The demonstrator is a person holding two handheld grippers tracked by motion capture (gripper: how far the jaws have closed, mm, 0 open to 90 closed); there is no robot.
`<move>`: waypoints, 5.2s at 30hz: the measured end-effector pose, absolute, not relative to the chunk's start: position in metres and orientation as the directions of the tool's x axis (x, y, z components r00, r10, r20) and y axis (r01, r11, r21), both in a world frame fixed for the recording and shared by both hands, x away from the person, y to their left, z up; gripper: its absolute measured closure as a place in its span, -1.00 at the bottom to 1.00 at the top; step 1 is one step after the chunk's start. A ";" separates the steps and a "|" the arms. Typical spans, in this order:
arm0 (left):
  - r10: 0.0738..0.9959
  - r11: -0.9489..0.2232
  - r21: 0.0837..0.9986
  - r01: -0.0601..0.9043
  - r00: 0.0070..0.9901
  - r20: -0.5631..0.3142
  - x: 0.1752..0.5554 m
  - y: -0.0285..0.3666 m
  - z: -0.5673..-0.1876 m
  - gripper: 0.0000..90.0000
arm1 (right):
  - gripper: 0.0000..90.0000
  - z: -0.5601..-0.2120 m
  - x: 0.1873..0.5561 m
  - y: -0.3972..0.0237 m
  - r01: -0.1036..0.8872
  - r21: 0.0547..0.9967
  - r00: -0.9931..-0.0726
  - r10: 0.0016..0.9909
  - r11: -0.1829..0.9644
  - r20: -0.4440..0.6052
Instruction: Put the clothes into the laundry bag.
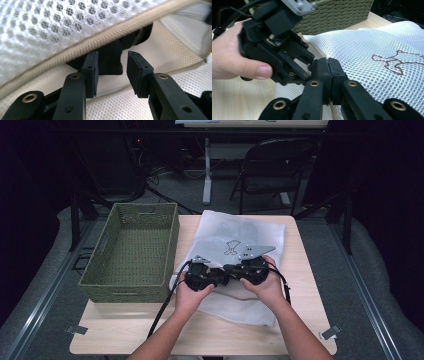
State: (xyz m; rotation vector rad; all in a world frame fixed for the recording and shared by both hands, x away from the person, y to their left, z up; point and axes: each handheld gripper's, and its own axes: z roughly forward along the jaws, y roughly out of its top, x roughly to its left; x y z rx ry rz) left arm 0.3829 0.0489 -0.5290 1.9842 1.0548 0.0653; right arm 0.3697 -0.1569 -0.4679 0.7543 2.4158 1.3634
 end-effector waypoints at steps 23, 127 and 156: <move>0.695 -0.318 0.721 0.616 0.668 -0.265 0.340 0.093 -0.508 0.28 | 0.99 -0.465 0.366 -0.163 0.309 0.843 -0.824 0.566 0.440 0.007; 0.689 -0.332 0.714 0.616 0.675 -0.263 0.249 0.138 -0.517 0.89 | 0.99 -0.482 0.315 -0.217 0.384 0.823 -0.782 0.621 0.419 0.048; 0.760 -0.253 0.714 0.653 0.591 -0.271 0.266 0.153 -0.528 0.10 | 0.98 -0.510 0.308 -0.211 0.410 0.794 -0.793 0.606 0.448 0.068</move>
